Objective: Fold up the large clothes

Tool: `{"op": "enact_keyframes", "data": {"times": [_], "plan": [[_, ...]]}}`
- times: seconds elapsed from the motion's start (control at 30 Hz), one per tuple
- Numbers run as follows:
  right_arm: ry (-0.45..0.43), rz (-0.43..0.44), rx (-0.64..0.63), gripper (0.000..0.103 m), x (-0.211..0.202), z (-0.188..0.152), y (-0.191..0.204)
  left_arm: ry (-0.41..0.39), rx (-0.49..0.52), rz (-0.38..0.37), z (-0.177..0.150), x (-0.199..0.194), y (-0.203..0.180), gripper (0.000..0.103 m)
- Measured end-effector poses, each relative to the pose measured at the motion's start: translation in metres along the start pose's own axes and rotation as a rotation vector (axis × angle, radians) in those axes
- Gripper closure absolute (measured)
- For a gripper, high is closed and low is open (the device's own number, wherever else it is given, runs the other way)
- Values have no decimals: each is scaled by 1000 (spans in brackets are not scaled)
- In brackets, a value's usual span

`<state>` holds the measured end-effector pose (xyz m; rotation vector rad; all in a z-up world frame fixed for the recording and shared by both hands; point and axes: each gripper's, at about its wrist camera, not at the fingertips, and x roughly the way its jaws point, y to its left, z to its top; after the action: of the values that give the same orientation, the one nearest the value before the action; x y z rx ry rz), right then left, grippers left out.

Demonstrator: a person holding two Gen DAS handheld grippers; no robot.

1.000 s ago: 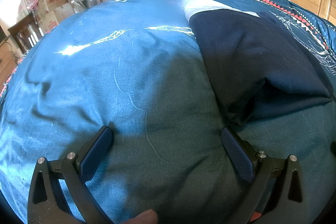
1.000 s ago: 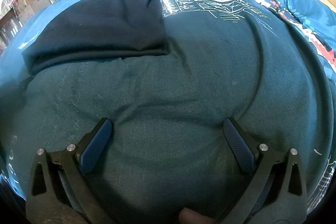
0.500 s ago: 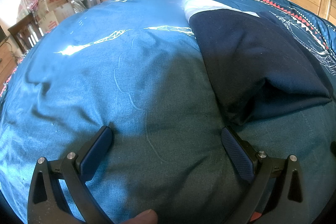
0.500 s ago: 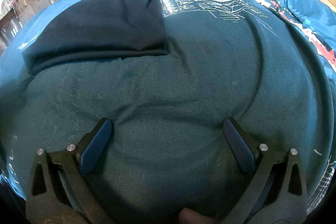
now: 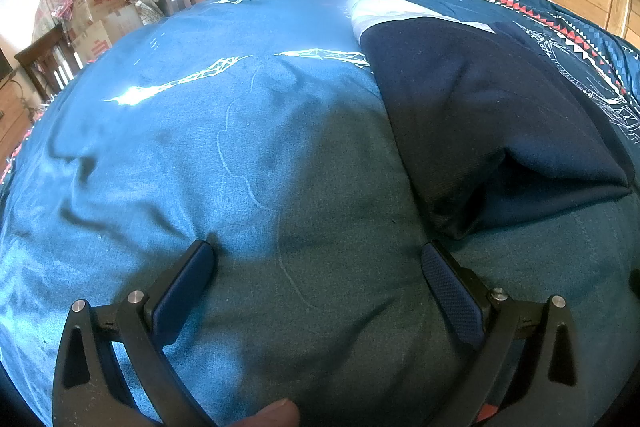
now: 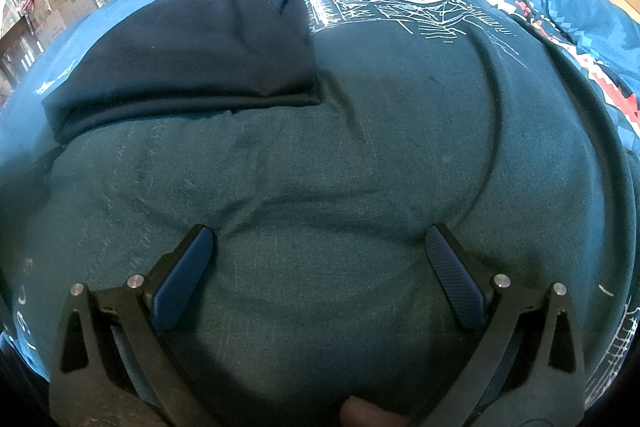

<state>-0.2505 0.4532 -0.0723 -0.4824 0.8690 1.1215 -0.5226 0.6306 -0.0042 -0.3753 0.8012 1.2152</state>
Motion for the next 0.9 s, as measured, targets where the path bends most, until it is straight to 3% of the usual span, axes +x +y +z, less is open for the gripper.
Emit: {"op": "enact_keyframes", "data": {"times": [0.9], "plan": [[-3, -7, 0, 0, 0, 0, 2, 1, -1, -1, 0, 0, 0, 0]]}}
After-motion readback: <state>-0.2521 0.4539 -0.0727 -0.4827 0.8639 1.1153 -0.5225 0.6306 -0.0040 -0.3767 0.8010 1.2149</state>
